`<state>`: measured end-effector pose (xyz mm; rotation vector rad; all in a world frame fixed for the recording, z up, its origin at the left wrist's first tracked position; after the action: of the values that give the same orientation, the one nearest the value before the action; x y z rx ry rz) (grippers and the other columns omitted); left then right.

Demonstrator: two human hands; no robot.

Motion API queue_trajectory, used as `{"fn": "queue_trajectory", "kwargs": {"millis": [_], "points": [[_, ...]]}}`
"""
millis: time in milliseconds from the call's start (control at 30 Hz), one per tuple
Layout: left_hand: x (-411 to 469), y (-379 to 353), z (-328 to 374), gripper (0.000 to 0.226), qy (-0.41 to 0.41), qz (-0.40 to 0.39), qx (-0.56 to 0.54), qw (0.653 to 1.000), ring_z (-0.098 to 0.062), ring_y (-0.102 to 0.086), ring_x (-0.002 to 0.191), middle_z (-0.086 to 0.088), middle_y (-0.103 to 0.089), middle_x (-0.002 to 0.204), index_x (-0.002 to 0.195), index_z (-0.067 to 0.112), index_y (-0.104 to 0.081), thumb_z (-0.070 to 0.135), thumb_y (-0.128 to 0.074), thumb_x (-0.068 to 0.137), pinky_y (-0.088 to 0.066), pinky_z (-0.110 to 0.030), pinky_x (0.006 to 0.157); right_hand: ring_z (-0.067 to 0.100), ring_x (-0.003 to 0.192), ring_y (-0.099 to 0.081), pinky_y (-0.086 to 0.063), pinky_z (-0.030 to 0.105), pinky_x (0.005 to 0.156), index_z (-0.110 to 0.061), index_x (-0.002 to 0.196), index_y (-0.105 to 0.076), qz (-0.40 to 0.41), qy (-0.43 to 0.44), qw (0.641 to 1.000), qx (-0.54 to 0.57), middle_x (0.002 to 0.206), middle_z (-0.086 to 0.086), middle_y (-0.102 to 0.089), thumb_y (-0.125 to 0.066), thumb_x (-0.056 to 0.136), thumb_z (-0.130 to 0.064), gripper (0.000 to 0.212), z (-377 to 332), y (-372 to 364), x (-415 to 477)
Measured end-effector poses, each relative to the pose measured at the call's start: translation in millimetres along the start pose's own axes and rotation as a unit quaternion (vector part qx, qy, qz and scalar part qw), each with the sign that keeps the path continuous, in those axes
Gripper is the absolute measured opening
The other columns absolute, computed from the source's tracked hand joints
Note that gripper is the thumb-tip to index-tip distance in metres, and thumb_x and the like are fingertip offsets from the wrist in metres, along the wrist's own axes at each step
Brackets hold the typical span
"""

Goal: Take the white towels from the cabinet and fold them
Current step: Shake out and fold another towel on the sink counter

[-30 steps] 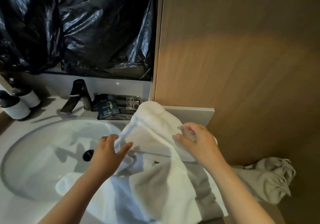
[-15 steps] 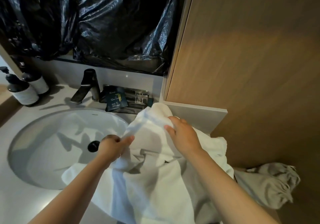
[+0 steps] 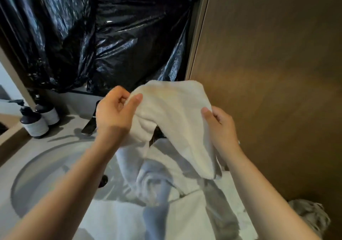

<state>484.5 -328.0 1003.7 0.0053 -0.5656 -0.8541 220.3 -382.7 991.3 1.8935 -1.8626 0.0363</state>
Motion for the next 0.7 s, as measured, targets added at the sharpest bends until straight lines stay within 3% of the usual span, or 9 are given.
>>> {"fn": "queue_trajectory", "kwargs": {"millis": [133,200,333,433,500,567,633,700], "points": [[19,-1,59,0.032,-0.076,-0.038,-0.015,0.996,-0.001,-0.036,0.051,0.011,-0.042,0.054,0.071,0.013,-0.051,0.036,-0.066,0.087,-0.031,-0.011,0.047,0.0,0.051,-0.038,-0.031,0.011,0.047,-0.021,0.068,-0.051,0.089,0.004,0.995,0.048,0.056,-0.015,-0.044,-0.048,0.102,-0.026,0.034,-35,32,11],[15,-9,71,0.031,-0.082,-0.08,-0.038,0.993,-0.002,-0.038,0.05,0.01,-0.043,0.054,0.069,0.015,-0.051,0.035,-0.067,0.087,-0.032,-0.011,0.047,0.0,0.052,-0.038,-0.031,0.009,0.046,-0.017,0.071,-0.053,0.127,0.017,0.992,0.022,0.058,-0.014,-0.045,-0.047,0.101,-0.032,0.033,-39,56,11],[-17,-44,48,0.031,-0.023,-0.168,-0.05,0.984,-0.003,-0.04,0.045,0.01,-0.044,0.049,0.067,0.014,-0.053,0.032,-0.071,0.085,-0.034,-0.013,0.045,0.004,0.06,-0.048,-0.036,0.023,0.052,-0.011,0.083,-0.059,0.082,-0.034,0.989,-0.121,0.065,-0.012,-0.051,-0.049,0.099,-0.034,0.029,0,84,2],[-66,-82,0,0.025,0.058,-0.264,0.026,0.963,-0.007,-0.05,0.046,0.004,-0.055,0.059,0.075,0.011,-0.059,0.03,-0.07,0.085,-0.047,-0.024,0.05,0.024,0.106,-0.059,-0.041,0.029,0.081,-0.011,0.121,-0.062,0.008,-0.146,0.962,-0.231,0.111,0.005,-0.065,-0.053,0.099,-0.028,0.029,59,86,-22],[-100,-97,-32,0.018,0.112,-0.317,0.037,0.941,-0.014,-0.061,0.057,-0.008,-0.063,0.081,0.088,0.008,-0.063,0.024,-0.07,0.087,-0.055,-0.03,0.058,0.024,0.116,-0.056,-0.045,0.034,0.094,-0.013,0.135,-0.052,-0.008,-0.201,0.955,-0.216,0.129,0.008,-0.059,-0.055,0.099,-0.027,0.039,90,85,-48],[-123,-95,-53,0.017,0.106,-0.329,0.08,0.935,-0.013,-0.065,0.068,-0.004,-0.063,0.091,0.092,0.014,-0.063,0.026,-0.072,0.085,-0.053,-0.023,0.062,0.013,0.103,-0.058,-0.048,0.025,0.083,-0.021,0.125,-0.058,-0.008,-0.2,0.96,-0.195,0.123,0.002,-0.062,-0.058,0.097,-0.024,0.028,102,80,-74],[-139,-86,-61,0.017,0.078,-0.329,0.109,0.935,-0.006,-0.061,0.067,0.003,-0.063,0.08,0.081,0.02,-0.061,0.031,-0.074,0.082,-0.048,-0.02,0.061,0.002,0.086,-0.059,-0.044,0.013,0.068,-0.028,0.102,-0.065,-0.023,-0.172,0.964,-0.203,0.106,-0.009,-0.067,-0.06,0.095,-0.019,0.013,109,68,-97],[-155,-78,-69,0.021,0.067,-0.348,0.122,0.927,-0.007,-0.059,0.064,0.004,-0.063,0.071,0.072,0.023,-0.059,0.034,-0.075,0.08,-0.048,-0.024,0.061,0.003,0.076,-0.06,-0.045,0.012,0.063,-0.03,0.082,-0.067,-0.043,-0.145,0.968,-0.2,0.086,-0.017,-0.068,-0.061,0.092,-0.012,0.021,110,55,-115]]}}
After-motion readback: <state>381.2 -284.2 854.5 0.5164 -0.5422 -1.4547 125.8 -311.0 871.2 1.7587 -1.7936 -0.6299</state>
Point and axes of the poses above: each hand's wrist, its own x-axis towards the middle knuckle, its own y-axis out of the back of the hand, z = x × y, the point moved 7 cm from there along x, towards the middle knuckle
